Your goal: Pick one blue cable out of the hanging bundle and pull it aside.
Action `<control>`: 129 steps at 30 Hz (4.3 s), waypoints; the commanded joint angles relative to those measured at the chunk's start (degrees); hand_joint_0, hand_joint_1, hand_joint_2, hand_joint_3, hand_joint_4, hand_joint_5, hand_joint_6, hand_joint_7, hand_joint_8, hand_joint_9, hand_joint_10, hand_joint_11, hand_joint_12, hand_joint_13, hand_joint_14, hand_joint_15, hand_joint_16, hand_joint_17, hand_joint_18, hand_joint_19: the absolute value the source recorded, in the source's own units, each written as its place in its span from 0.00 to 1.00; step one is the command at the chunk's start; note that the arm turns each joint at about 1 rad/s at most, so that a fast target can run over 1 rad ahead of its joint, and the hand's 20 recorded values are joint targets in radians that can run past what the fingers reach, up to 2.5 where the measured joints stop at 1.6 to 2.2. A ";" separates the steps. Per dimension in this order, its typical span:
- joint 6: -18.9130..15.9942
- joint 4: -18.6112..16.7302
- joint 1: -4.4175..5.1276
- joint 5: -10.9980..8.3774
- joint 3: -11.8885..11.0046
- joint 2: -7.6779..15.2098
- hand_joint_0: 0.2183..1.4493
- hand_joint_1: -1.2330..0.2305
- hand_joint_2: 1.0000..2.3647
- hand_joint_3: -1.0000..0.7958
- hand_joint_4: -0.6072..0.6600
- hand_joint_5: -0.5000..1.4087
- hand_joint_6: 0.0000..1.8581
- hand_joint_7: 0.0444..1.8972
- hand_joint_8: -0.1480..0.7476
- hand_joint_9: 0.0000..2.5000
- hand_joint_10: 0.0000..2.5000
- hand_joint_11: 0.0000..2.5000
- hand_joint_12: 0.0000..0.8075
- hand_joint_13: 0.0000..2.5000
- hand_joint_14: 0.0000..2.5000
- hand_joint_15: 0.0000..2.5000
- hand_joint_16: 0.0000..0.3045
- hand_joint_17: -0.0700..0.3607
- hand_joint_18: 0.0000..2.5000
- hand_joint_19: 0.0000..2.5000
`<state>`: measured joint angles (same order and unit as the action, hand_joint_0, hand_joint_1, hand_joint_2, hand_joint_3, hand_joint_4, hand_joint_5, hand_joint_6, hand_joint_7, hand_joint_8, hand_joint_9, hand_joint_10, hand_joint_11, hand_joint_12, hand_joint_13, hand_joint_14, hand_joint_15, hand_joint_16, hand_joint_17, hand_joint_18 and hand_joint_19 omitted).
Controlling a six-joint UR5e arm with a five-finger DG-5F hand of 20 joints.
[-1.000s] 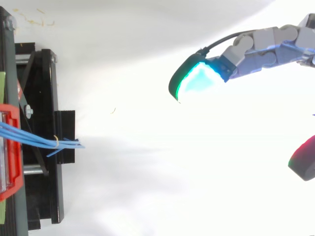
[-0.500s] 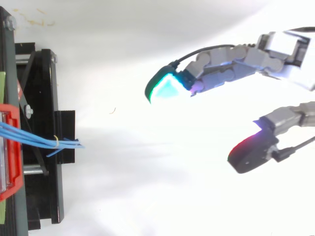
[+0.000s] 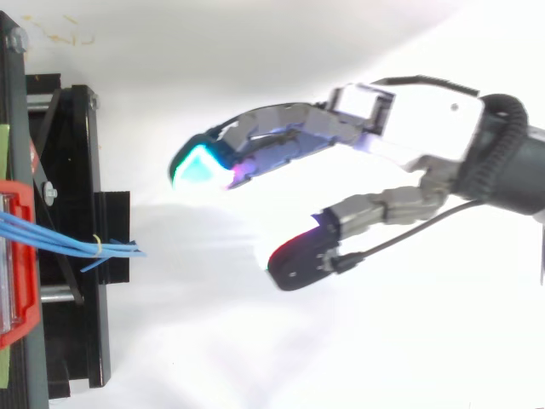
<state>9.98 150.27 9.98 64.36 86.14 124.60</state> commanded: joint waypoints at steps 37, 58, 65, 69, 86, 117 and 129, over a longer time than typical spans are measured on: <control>-2.69 -10.08 -0.57 6.48 -14.07 15.32 0.27 0.41 0.00 0.31 0.58 0.22 0.27 0.61 0.48 0.33 0.00 0.12 0.44 0.24 0.00 0.12 0.14 0.39 0.19 0.19; -5.85 5.56 -1.72 11.05 -20.75 13.21 0.27 0.40 0.01 0.33 0.56 0.20 0.37 0.51 0.48 0.34 0.01 0.15 0.44 0.24 0.00 0.13 0.14 0.39 0.20 0.19; -5.76 7.05 -2.42 11.05 -20.75 11.98 0.28 0.41 0.01 0.34 0.55 0.20 0.37 0.52 0.48 0.35 0.01 0.15 0.44 0.25 0.00 0.13 0.14 0.39 0.20 0.19; -4.53 7.41 -2.60 11.05 -20.84 10.75 0.29 0.39 0.01 0.36 0.54 0.20 0.40 0.49 0.48 0.35 0.01 0.16 0.44 0.25 0.00 0.13 0.14 0.39 0.20 0.19; -4.09 10.92 -3.91 11.05 -22.77 10.66 0.27 0.47 0.00 0.31 0.58 0.19 0.42 0.44 0.49 0.35 0.01 0.18 0.44 0.25 0.01 0.13 0.15 0.40 0.20 0.19; -1.72 14.61 -4.09 11.40 -22.77 8.29 0.39 0.30 0.02 0.53 0.37 0.16 0.53 0.56 0.51 0.41 0.01 0.28 0.45 0.30 0.01 0.17 0.15 0.40 0.27 0.21; -1.98 15.23 -4.09 11.58 -22.77 8.29 0.41 0.32 0.01 0.34 0.40 0.17 0.53 0.54 0.51 0.43 0.01 0.29 0.45 0.32 0.01 0.18 0.14 0.39 0.28 0.21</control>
<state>8.10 165.48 5.93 75.81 63.30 132.90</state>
